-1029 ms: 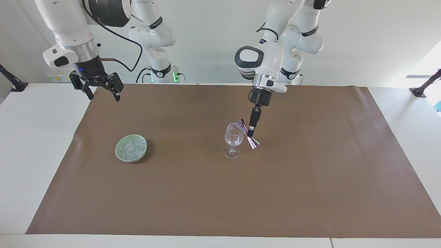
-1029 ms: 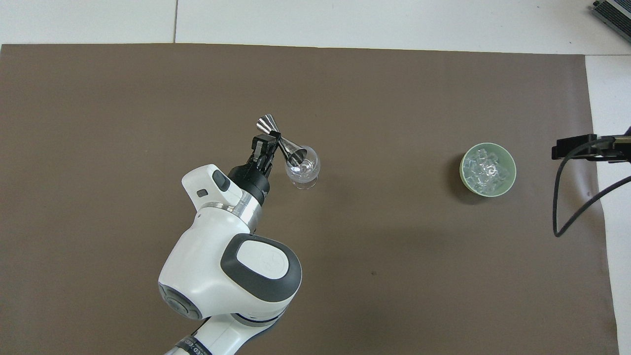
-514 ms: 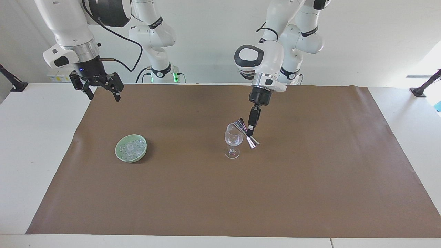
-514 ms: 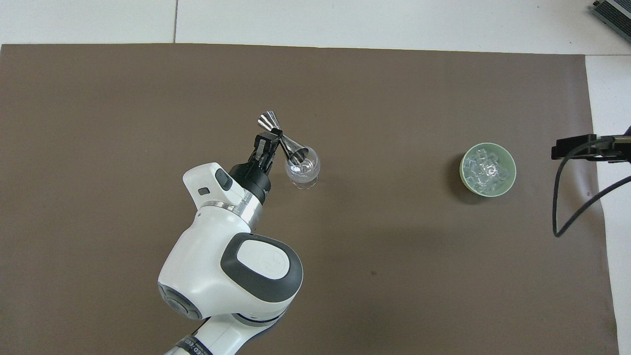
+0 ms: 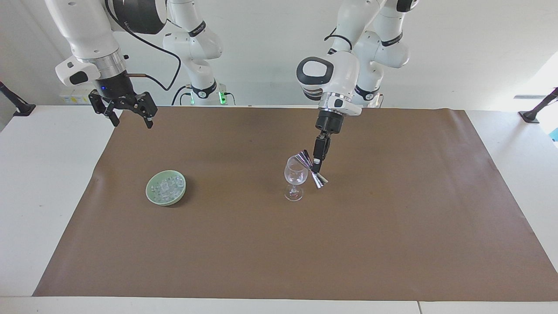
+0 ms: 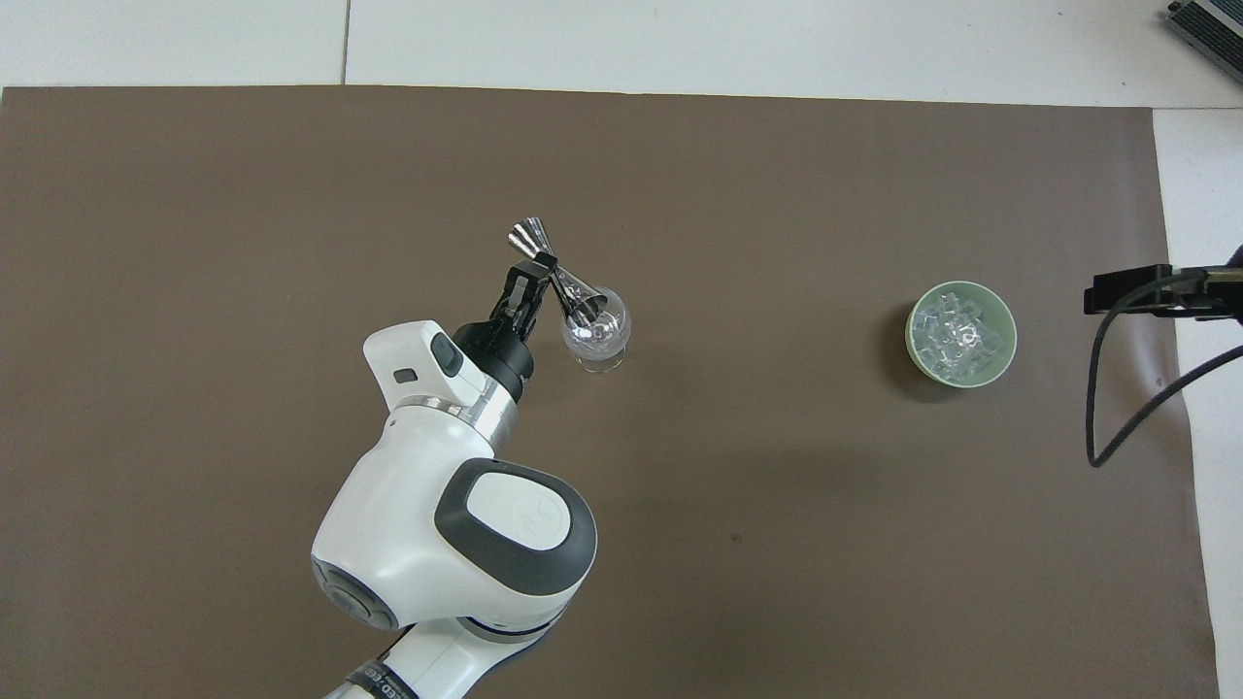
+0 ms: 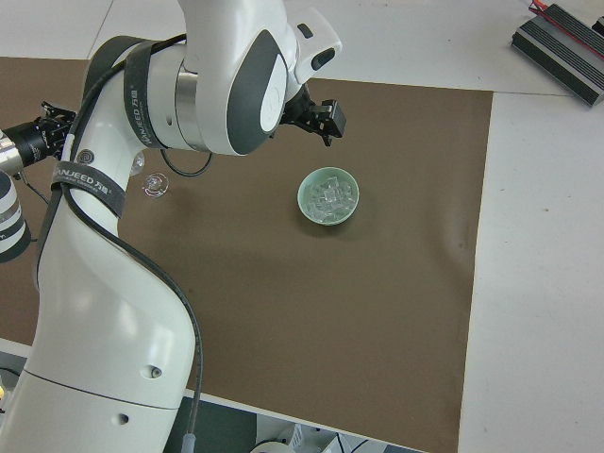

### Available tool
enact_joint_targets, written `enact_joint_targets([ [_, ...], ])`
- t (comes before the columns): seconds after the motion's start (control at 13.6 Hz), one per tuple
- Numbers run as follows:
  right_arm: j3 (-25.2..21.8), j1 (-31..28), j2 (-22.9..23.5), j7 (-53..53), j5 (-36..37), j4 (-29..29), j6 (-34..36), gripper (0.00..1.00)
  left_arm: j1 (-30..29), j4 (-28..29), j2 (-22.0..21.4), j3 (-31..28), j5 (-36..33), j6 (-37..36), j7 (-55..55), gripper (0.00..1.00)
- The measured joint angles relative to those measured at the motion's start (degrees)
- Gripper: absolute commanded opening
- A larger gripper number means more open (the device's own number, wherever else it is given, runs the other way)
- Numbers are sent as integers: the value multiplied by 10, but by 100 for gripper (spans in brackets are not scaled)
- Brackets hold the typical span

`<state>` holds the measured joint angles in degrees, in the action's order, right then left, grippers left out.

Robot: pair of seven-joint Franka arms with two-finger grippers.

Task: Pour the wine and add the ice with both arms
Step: 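Hold the jigger tipped over the glass with the left gripper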

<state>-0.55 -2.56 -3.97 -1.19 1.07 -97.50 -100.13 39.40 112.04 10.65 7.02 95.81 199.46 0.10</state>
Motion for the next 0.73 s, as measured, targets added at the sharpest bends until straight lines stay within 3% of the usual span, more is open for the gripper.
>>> enact_joint_targets([
  [0.73,0,0,0,0,0,-1,0,100,0,-1,0,0,0,0,32,0],
])
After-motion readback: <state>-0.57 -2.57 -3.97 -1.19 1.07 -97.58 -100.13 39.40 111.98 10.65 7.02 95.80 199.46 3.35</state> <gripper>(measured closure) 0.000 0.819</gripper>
